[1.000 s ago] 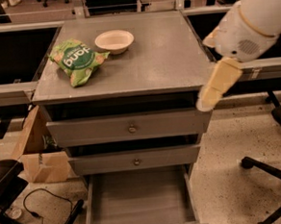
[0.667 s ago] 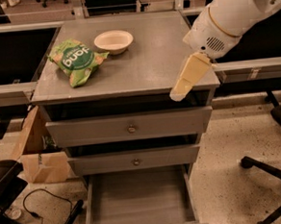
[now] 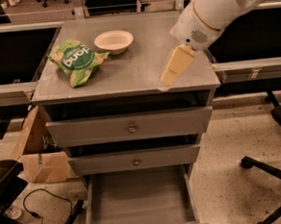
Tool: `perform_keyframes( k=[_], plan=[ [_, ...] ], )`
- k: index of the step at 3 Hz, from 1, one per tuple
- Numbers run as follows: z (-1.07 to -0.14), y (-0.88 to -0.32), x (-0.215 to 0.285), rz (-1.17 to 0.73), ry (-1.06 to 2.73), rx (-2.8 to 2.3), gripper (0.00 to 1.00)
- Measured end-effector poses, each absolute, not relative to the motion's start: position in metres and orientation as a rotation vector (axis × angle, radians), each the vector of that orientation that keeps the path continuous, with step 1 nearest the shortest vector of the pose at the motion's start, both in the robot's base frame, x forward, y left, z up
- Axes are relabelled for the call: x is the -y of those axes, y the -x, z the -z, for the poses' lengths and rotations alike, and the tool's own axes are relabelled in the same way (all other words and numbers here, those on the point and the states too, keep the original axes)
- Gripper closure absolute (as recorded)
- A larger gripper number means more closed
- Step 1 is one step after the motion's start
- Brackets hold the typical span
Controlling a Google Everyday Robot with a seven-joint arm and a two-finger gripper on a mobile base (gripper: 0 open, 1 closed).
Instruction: Place green rice chip bag into bottom drawer
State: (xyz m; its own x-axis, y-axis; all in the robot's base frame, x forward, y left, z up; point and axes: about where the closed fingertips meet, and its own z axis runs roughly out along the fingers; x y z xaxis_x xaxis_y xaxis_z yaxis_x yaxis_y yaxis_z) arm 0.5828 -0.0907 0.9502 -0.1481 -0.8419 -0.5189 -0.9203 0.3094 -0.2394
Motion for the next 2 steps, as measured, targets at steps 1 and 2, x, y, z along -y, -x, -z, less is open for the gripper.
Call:
perform_keyframes(
  k=[1,2],
  plan=[
    [-0.958,-0.626,0.056,-0.178,1.571,-1.977,0.00],
    [-0.963,-0.670,-0.004,-0.193,1.610,-1.980,0.00]
  ],
)
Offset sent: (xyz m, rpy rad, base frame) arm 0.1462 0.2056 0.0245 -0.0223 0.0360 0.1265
